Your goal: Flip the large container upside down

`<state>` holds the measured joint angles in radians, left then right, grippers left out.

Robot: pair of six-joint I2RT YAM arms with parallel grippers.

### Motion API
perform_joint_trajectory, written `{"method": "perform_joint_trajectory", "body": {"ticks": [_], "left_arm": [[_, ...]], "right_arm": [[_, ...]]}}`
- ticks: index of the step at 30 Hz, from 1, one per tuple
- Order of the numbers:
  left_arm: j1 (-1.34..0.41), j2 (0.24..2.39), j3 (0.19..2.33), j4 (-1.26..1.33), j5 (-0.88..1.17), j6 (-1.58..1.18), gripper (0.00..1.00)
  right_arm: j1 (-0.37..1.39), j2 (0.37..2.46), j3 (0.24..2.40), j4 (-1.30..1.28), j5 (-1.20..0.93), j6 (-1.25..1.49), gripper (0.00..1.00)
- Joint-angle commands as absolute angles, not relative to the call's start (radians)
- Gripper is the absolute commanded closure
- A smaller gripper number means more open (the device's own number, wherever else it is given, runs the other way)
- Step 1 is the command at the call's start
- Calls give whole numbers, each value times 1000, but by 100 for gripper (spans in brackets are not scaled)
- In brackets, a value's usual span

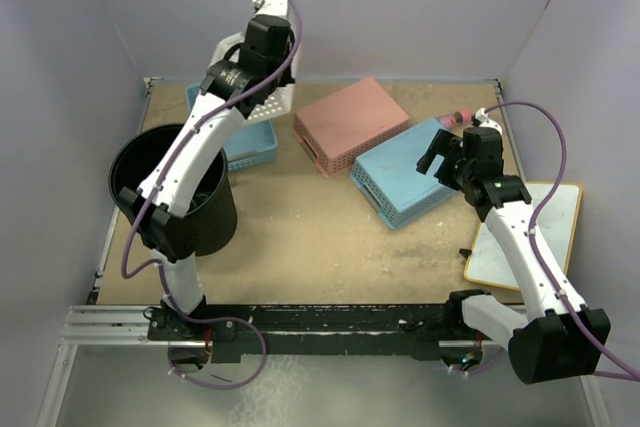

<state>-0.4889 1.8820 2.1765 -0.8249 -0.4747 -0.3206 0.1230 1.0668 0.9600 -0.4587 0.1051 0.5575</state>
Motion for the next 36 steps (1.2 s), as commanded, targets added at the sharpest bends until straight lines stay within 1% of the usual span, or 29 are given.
{"method": "perform_joint_trajectory", "body": {"ticks": [1,4,9,14,19,20,22,23,26,28,31,34,36], "left_arm": [[-550,1830,2218,-753,-299,-300,100],[-552,1812,2217,-757,-213,-329,100],[-551,1711,2133,-716,-67,-391,100],[-551,1614,1973,-555,131,-585,100],[-552,1470,1667,-339,282,-780,100],[-552,1446,1631,-338,303,-783,100],[-552,1404,1583,-351,436,-735,100],[-555,1376,1568,-387,470,-705,100],[-557,1281,1528,-500,481,-631,100],[-557,1254,1523,-571,509,-609,100],[-557,1246,1486,-641,563,-637,100],[-556,1242,1431,-701,578,-655,100],[-557,1212,1376,-699,573,-674,100]], "right_arm": [[118,1065,1018,-428,113,552,0],[118,1047,1020,-465,112,551,0],[118,979,1022,-498,262,543,0],[118,951,1043,-481,285,540,0],[118,984,1076,-461,274,534,0],[118,991,1078,-453,267,532,0],[118,1008,1081,-438,247,528,0],[118,1015,1084,-437,237,527,0],[118,1025,1090,-438,218,522,0],[118,1018,1084,-437,220,521,0],[118,993,1077,-443,244,517,0],[118,957,1077,-441,317,489,0],[118,932,1076,-446,326,475,0]]}}
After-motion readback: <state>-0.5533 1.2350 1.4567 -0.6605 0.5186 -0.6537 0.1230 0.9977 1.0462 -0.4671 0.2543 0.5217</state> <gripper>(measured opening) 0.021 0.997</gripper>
